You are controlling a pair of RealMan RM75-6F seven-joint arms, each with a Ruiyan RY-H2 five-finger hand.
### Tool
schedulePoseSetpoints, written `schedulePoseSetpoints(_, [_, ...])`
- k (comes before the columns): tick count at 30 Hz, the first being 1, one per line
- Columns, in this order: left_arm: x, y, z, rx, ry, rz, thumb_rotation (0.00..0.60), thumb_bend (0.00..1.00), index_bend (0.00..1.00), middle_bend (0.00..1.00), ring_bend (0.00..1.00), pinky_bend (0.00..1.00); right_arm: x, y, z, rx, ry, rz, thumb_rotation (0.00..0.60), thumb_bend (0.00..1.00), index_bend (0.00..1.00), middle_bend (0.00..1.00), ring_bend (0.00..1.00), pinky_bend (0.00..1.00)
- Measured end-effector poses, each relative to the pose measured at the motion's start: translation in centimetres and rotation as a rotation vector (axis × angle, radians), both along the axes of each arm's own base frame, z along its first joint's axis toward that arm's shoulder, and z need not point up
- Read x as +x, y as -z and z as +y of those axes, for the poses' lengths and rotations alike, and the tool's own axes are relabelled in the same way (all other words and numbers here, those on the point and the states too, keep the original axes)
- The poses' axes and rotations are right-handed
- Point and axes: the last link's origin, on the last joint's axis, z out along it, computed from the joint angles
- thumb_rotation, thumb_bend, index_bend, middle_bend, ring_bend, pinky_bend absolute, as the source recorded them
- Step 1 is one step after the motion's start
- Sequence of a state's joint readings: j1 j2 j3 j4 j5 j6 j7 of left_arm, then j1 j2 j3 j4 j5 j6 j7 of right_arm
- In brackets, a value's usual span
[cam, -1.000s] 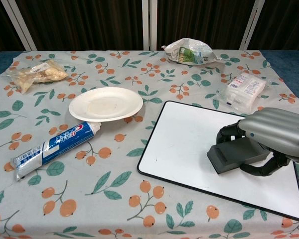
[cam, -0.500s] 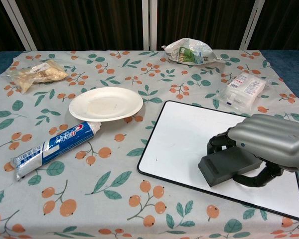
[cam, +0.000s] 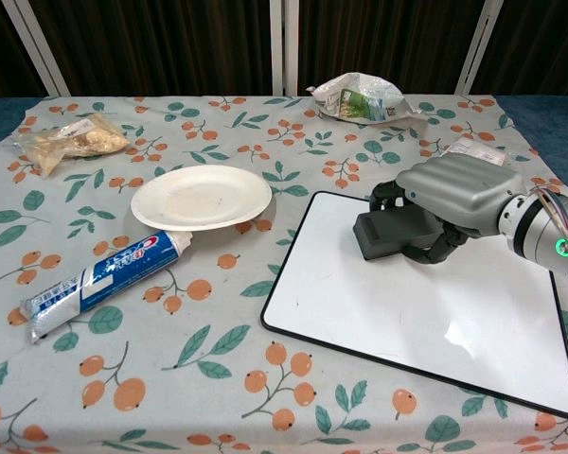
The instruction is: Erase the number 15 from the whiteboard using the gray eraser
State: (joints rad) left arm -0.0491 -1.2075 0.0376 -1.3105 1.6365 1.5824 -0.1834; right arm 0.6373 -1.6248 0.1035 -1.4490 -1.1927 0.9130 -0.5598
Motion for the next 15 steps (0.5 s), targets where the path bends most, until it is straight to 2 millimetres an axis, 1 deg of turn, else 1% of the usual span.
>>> schedulePoseSetpoints(3, [0.0,0.0,0.0,0.001,0.001,0.001,0.420,0.07,0.10,0.09,0.08,0.18,-0.4,0.2,0.2,0.021,0.015,0.006,0.600,0.40,0.69,0.58,0.52,0.65])
schedulePoseSetpoints(6, [0.0,0.0,-0.1,0.000,0.004,0.000,0.418,0.07,0.10,0.09,0.08,0.18,-1.1,-0.1,0.7,0.037,0.020,0.020,0.600,0.40,0.70,0.59,0.52,0.65])
schedulePoseSetpoints(9, [0.1,0.0,-0.2,0.000,0.005,0.001,0.418,0.07,0.10,0.09,0.08,0.18,-1.8,-0.8,1.5,0.053,0.022,0.026,0.600,0.40,0.70,0.59,0.52,0.65])
schedulePoseSetpoints(15, [0.4,0.1,-0.1,-0.003,0.013,0.002,0.419,0.07,0.10,0.09,0.08,0.18,-3.1,-3.0,3.8,0.074,0.009,0.024,0.600,0.40,0.70,0.59,0.52,0.65])
